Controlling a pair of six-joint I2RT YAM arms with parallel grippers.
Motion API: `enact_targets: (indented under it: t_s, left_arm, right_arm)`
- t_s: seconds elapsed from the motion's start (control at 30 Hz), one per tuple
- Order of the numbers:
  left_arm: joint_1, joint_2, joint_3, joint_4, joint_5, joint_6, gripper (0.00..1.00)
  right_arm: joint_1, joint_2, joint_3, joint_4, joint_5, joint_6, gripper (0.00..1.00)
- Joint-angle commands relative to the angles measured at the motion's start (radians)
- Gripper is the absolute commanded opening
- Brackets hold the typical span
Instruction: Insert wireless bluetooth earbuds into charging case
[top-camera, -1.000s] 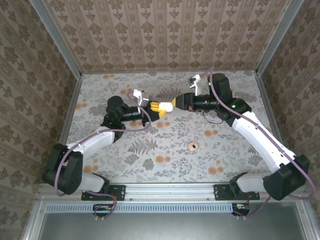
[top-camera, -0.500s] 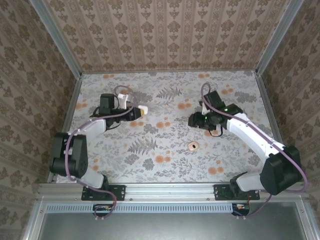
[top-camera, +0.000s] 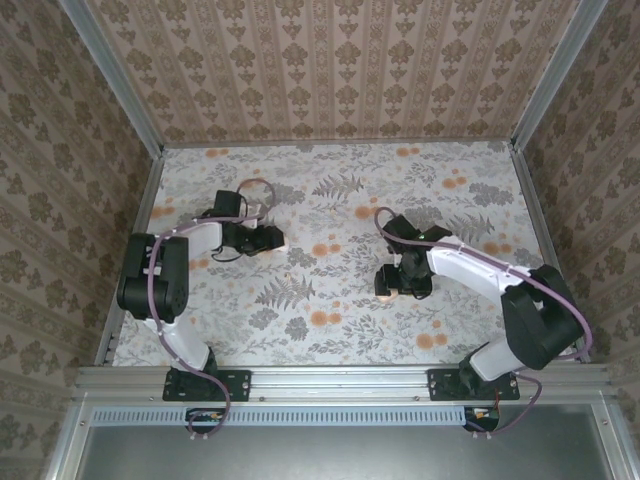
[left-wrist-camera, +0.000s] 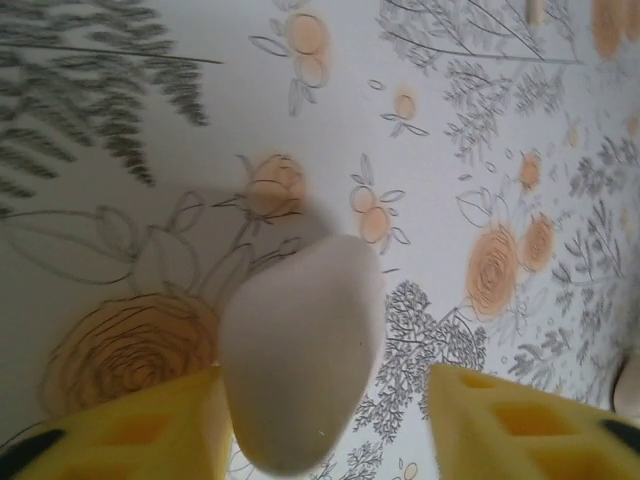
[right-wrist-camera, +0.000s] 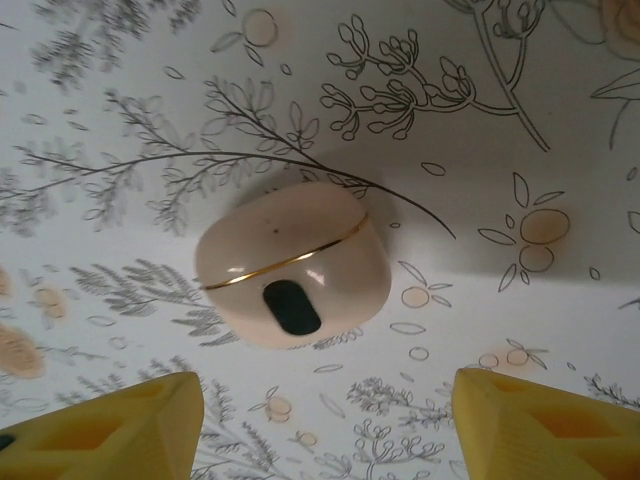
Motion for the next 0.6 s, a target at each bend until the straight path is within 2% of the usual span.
enact_targets:
  t_s: [0.0, 0.27, 0.57]
  left_arm:
    - [0.012, -0.060, 0.025, -0.098, -0.073, 0.042, 0.60]
    - [0.039, -0.175, 0.021, -0.162, -0.137, 0.084, 0.62]
    - [0.036, -0.249, -0.023, -0.114, -0.127, 0.056, 0.61]
  right_arm:
    - [0.011, 0.040, 0.028, -0.028, 0.014, -0.028, 0.70]
    - [0.037, 0.115, 0.071, -0.035, 0.021, -0.046, 0.73]
    - [0.037, 0.197, 0.128, -0.022, 0.041, -0.072, 0.73]
